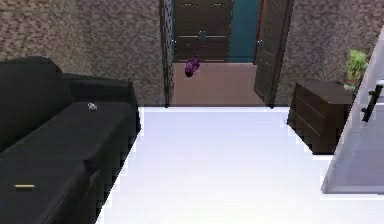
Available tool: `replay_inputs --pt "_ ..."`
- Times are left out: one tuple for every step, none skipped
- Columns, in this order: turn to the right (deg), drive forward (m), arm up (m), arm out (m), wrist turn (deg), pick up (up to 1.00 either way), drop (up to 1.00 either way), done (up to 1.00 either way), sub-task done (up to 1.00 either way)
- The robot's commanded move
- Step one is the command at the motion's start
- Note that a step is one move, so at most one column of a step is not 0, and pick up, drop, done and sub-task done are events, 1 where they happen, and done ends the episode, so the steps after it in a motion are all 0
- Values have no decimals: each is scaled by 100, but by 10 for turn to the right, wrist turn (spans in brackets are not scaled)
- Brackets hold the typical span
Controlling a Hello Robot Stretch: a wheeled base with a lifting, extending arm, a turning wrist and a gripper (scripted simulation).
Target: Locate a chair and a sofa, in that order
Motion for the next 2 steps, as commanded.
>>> replay_inputs --pt "-420 0 0 0 0 0 0 0 0" --pt "0 0 0 0 0 0 0 100 0"
